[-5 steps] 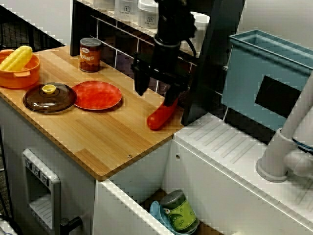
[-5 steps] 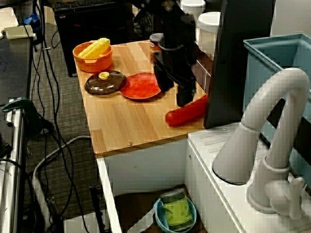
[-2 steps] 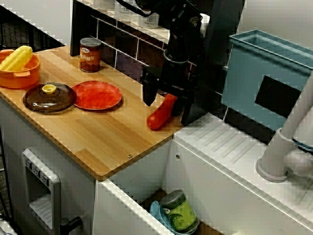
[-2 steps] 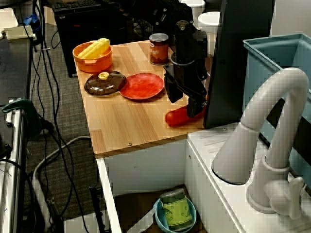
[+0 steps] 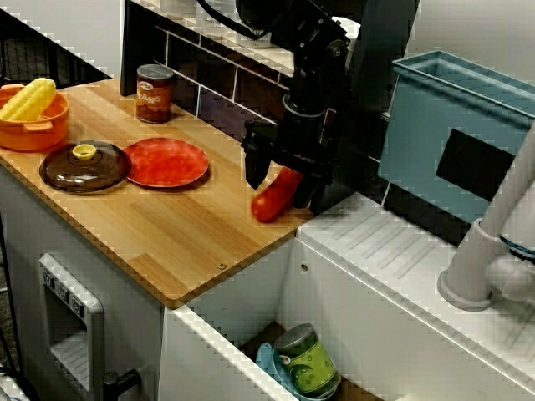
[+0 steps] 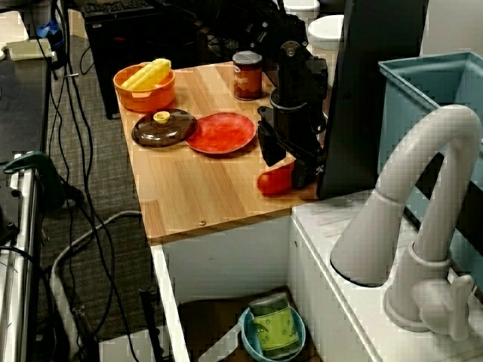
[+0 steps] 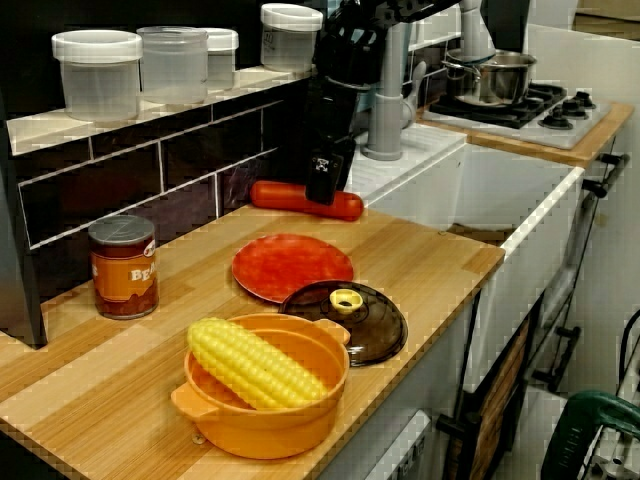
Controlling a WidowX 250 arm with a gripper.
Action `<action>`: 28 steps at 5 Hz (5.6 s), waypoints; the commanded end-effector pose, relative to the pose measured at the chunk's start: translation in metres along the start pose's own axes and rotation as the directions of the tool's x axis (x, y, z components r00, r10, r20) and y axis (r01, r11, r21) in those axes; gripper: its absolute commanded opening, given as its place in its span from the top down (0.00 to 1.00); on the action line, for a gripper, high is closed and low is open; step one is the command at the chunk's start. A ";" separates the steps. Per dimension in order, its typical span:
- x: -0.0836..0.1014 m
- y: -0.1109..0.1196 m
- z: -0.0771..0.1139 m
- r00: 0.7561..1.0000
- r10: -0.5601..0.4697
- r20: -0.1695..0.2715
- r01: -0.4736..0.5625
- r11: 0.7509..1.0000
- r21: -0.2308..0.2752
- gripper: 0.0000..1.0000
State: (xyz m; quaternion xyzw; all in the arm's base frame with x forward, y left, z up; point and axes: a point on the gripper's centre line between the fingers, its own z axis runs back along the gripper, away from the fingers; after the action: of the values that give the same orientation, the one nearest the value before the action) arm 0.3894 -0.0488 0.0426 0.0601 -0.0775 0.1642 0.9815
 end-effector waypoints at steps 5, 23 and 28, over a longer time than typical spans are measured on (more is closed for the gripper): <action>0.012 0.019 0.020 0.998 0.003 0.055 -0.001 1.000 -0.023 1.00; -0.007 0.284 0.087 0.983 -0.113 0.146 0.123 0.991 -0.054 1.00; -0.022 0.304 0.063 0.968 -0.034 0.250 0.044 0.999 -0.032 1.00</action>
State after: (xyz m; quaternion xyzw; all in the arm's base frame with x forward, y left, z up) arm 0.2546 0.2173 0.1044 0.0407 -0.1747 0.1398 0.9738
